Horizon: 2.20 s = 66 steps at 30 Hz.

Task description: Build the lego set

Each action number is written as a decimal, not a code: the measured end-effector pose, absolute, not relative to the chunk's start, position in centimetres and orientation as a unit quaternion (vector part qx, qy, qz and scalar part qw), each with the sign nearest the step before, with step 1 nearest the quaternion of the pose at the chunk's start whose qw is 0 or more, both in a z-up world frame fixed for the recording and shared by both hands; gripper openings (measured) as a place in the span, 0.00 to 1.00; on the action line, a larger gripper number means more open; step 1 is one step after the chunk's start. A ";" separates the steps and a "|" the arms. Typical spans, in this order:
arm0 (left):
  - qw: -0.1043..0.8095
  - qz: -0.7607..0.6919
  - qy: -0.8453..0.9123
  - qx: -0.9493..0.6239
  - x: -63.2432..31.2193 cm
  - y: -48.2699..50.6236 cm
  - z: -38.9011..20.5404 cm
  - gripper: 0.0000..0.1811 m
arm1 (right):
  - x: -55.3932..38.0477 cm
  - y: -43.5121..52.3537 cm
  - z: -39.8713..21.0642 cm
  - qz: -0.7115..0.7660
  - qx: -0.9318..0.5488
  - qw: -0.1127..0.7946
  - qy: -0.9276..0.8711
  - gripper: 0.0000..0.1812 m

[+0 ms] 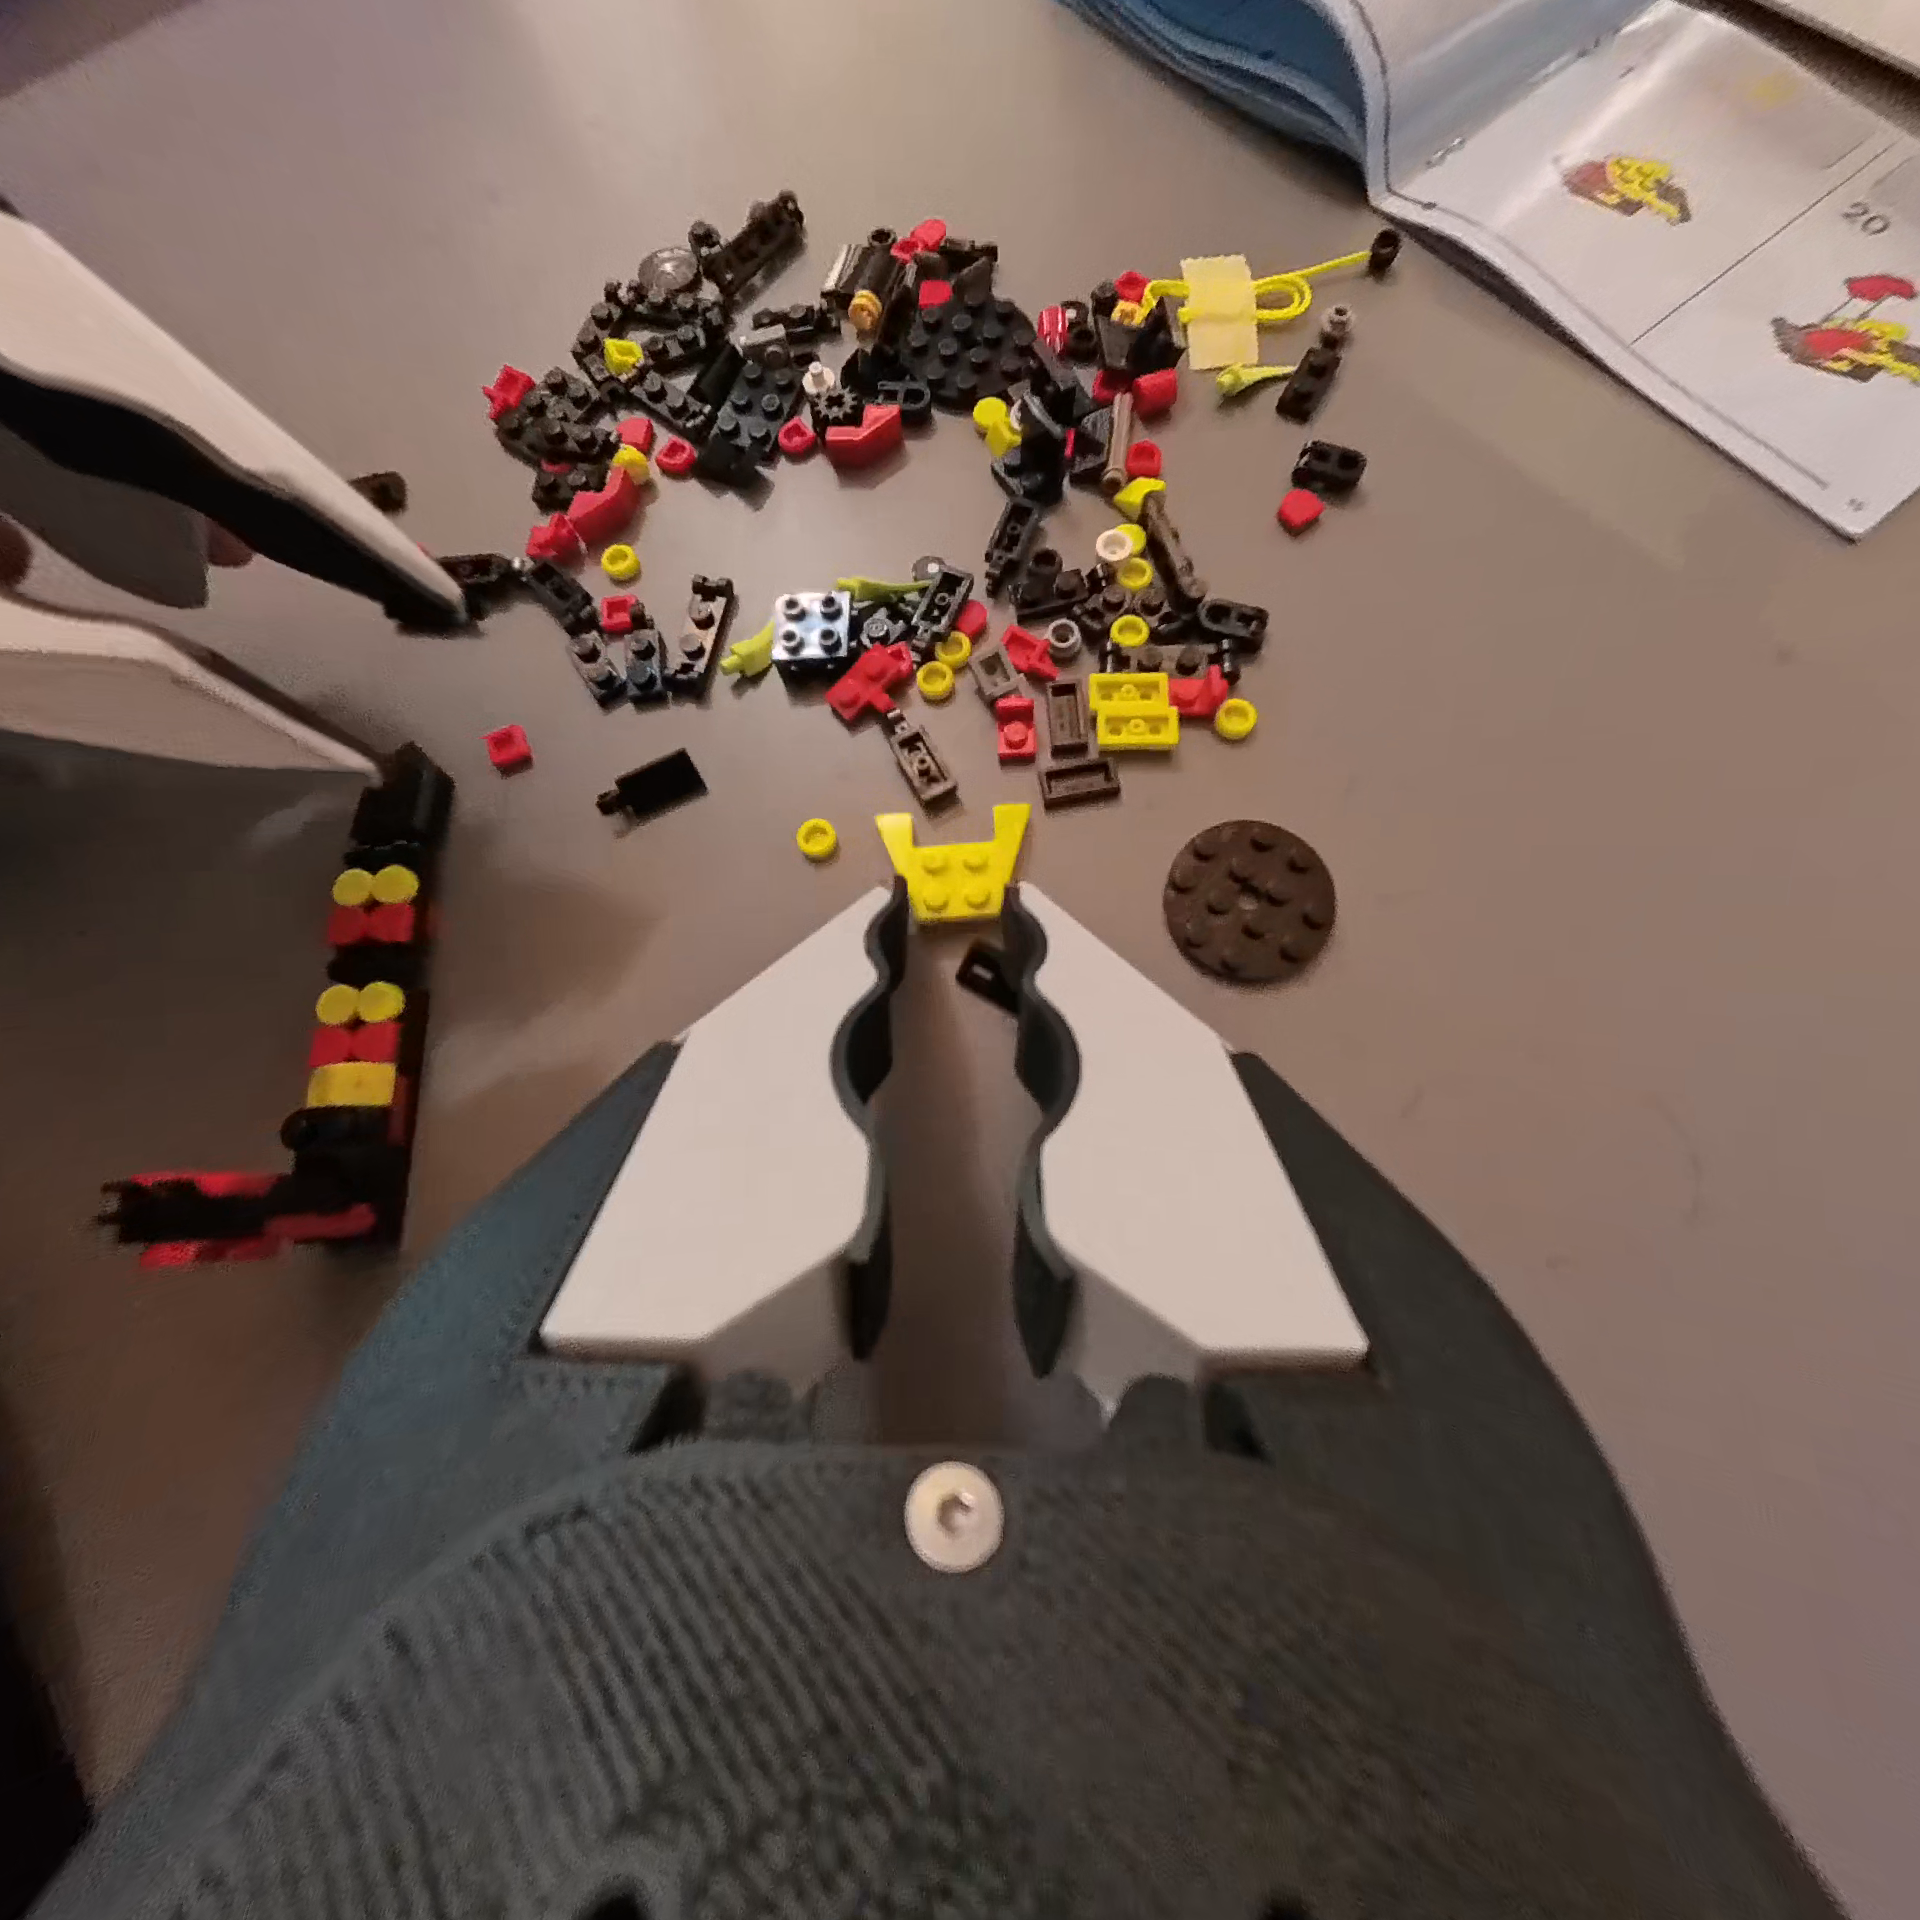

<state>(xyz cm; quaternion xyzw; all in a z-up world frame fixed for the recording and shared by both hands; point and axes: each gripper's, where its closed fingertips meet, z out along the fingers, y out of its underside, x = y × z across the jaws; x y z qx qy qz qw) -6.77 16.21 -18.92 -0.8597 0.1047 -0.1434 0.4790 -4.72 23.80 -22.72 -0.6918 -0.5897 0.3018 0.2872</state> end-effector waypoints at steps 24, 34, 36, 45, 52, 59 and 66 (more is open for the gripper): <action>0.432 -0.266 0.180 -0.843 0.1 15.2 -18.4 0.27 | 2.5 18.3 -19.5 0.409 -0.492 0.215 -0.738 0.09; 0.338 -0.261 0.227 -0.875 1.3 16.7 -20.2 0.27 | 2.2 17.8 -20.7 0.398 -0.426 0.182 -0.792 0.09; 0.323 -0.260 0.229 -0.880 1.2 16.9 -20.7 0.26 | 2.2 17.9 -21.0 0.400 -0.416 0.171 -0.799 0.09; 0.282 -0.243 0.249 -0.894 1.3 16.9 -22.0 0.22 | 2.3 18.1 -21.4 0.427 -0.385 0.121 -0.809 0.09; 0.281 -0.243 0.240 -0.897 1.0 17.6 -21.9 0.21 | 2.2 18.0 -21.8 0.433 -0.379 0.112 -0.810 0.08; 0.285 -0.242 0.222 -0.900 0.0 18.2 -21.9 0.19 | 2.0 18.2 -21.7 0.436 -0.372 0.115 -0.811 0.00; 0.290 -0.235 0.211 -0.903 -1.1 18.4 -21.8 0.20 | 1.9 18.5 -21.1 0.431 -0.380 0.129 -0.808 0.00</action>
